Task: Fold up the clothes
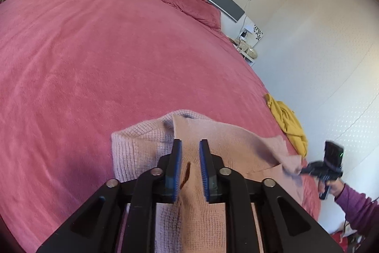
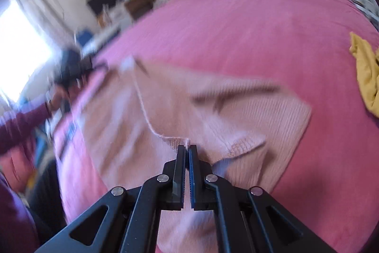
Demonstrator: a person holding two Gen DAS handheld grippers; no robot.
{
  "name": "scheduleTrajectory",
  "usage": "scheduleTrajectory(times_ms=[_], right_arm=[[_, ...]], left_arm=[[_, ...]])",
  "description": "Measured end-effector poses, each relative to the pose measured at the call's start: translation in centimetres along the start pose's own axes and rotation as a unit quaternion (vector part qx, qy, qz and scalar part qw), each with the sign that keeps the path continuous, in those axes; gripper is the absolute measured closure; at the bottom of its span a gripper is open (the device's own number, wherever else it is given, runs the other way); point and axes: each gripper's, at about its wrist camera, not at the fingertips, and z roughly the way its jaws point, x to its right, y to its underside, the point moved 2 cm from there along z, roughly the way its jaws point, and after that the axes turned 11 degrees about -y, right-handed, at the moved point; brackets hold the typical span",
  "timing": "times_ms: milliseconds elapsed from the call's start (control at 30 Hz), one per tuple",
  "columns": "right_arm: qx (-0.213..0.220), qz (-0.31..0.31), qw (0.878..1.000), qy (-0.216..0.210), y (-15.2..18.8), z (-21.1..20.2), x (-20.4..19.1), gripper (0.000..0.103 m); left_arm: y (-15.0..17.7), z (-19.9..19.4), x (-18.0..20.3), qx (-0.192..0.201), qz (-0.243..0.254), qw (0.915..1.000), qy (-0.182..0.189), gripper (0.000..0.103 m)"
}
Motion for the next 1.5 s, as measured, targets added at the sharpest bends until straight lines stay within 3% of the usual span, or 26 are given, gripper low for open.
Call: scheduleTrajectory(times_ms=[100,233,333,467,567,667,767,967,1000,1033,1133,1300,1367,1500], right_arm=[[-0.011,0.028,0.999,0.03,0.9,0.7,1.5,0.098],[0.003,0.064,0.998,0.025,0.9,-0.1,2.5,0.087],[0.051,0.064,0.996,0.019,-0.5,-1.7,1.3,0.084],[0.126,0.03,0.991,-0.016,-5.6,-1.8,-2.5,0.08],[0.104,-0.013,0.994,-0.026,-10.8,2.2,-5.6,0.077],[0.059,-0.055,0.997,-0.004,-16.6,8.3,-8.2,0.077],[0.026,-0.08,0.996,-0.013,-20.5,13.6,-9.6,0.077],[-0.064,-0.112,0.992,-0.018,-22.1,20.0,-10.0,0.078],[-0.079,-0.117,0.99,-0.019,-22.3,21.0,-10.1,0.081],[-0.083,-0.124,0.988,-0.022,-22.2,21.3,-10.3,0.094],[-0.065,-0.153,0.986,-0.034,-20.8,19.8,-11.4,0.102],[-0.046,-0.193,0.98,-0.023,-19.2,18.0,-13.1,0.101],[-0.043,-0.178,0.983,-0.018,-20.1,18.4,-12.5,0.078],[-0.069,-0.161,0.984,0.004,-22.2,19.9,-11.0,0.078]], left_arm=[[0.8,-0.3,0.0,0.0,-0.015,0.9999,0.006,0.079],[1.6,-0.9,0.4,0.004,-0.034,0.9994,-0.001,0.075],[2.2,-1.6,0.7,0.008,-0.033,0.9994,-0.012,0.065],[3.0,-1.5,1.3,0.001,-0.022,0.9995,-0.024,0.063],[3.6,-1.2,1.9,-0.012,-0.012,0.9995,-0.025,0.062],[4.5,-1.2,2.2,-0.026,-0.011,0.9994,-0.018,0.058],[5.5,-1.6,1.8,-0.036,-0.018,0.9992,-0.008,0.055],[6.8,-3.0,-0.1,-0.043,-0.026,0.9987,0.006,0.054],[7.0,-3.2,-0.3,-0.041,-0.025,0.9988,0.005,0.054],[7.1,-3.5,-0.5,-0.039,-0.023,0.999,0.001,0.054],[7.2,-4.1,-0.8,-0.03,-0.02,0.9993,-0.001,0.054],[7.8,-4.4,-0.9,-0.019,-0.038,0.9991,0.007,0.054],[8.0,-4.1,-0.6,-0.024,-0.042,0.9988,0.009,0.053],[8.4,-4.0,0.1,-0.026,-0.041,0.9987,0.017,0.052]])
